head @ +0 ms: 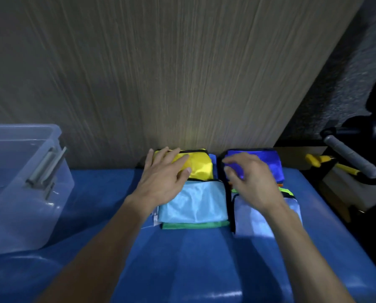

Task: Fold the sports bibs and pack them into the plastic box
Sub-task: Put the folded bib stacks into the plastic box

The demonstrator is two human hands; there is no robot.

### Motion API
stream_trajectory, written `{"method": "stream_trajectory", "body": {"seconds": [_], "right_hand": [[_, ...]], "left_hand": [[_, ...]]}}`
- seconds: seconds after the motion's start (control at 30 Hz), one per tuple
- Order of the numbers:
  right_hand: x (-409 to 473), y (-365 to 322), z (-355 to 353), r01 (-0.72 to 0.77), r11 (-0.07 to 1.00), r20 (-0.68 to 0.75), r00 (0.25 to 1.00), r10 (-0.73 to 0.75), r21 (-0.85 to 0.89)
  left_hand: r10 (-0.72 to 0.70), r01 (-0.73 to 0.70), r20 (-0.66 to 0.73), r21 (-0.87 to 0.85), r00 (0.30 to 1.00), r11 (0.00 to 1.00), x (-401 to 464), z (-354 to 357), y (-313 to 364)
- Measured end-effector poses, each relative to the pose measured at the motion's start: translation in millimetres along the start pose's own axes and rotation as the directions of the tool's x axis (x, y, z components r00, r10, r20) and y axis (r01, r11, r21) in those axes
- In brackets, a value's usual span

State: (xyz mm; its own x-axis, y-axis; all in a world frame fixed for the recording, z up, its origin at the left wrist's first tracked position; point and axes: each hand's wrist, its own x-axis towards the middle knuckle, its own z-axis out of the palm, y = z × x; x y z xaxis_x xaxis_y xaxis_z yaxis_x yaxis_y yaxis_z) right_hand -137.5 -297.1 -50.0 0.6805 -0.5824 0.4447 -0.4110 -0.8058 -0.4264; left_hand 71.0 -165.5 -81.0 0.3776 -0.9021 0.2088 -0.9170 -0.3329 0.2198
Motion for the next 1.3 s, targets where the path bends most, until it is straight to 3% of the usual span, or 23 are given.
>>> {"method": "stream_trajectory", "body": {"seconds": [0.13, 0.27, 0.43, 0.53, 0.6, 0.67, 0.87, 1.13, 1.3], "right_hand": [[-33.1, 51.0, -52.5, -0.188, 0.973, 0.087, 0.976, 0.201, -0.132], [-67.9, 84.8, -66.7, -0.394, 0.886, 0.315, 0.832, 0.456, -0.243], [-81.2, 94.7, -58.7, -0.514, 0.852, 0.320, 0.795, 0.516, -0.098], [-79.6, 98.8, -52.2, -0.590, 0.808, 0.282, 0.774, 0.567, -0.004], [-77.8, 100.5, -46.7, -0.653, 0.754, 0.268, 0.742, 0.615, 0.077], [-77.2, 103.0, -42.7, -0.672, 0.716, 0.271, 0.736, 0.620, 0.187], [-79.3, 115.6, -41.0, -0.667, 0.585, 0.337, 0.742, 0.579, 0.462], [-75.2, 123.0, -45.6, -0.696, 0.570, 0.436, 0.718, 0.542, 0.437], [-71.8, 117.8, -40.6, -0.713, 0.546, 0.319, 0.692, 0.648, 0.439]], "left_hand": [[0.045, -0.044, -0.063, 0.017, 0.997, 0.999, -2.4, -8.9, 9.5], [0.118, -0.114, -0.056, 0.068, 0.991, 0.991, -5.4, -4.8, 30.1], [0.307, -0.325, -0.228, -0.041, 0.924, 0.945, -7.7, -4.4, 73.4], [0.492, -0.490, 0.027, -0.050, 0.870, 0.870, -21.4, 3.4, 112.0], [0.531, -0.545, 0.172, 0.045, 0.830, 0.837, -27.3, 20.0, 128.3], [0.523, -0.550, 0.199, 0.110, 0.829, 0.828, -27.7, 34.4, 136.1], [0.508, -0.511, 0.064, 0.169, 0.859, 0.843, -23.4, 54.2, 139.0], [0.391, -0.384, -0.007, 0.177, 0.920, 0.906, -19.4, 57.6, 149.6], [0.418, -0.425, 0.074, 0.135, 0.905, 0.895, -14.6, 60.9, 148.2]]}}
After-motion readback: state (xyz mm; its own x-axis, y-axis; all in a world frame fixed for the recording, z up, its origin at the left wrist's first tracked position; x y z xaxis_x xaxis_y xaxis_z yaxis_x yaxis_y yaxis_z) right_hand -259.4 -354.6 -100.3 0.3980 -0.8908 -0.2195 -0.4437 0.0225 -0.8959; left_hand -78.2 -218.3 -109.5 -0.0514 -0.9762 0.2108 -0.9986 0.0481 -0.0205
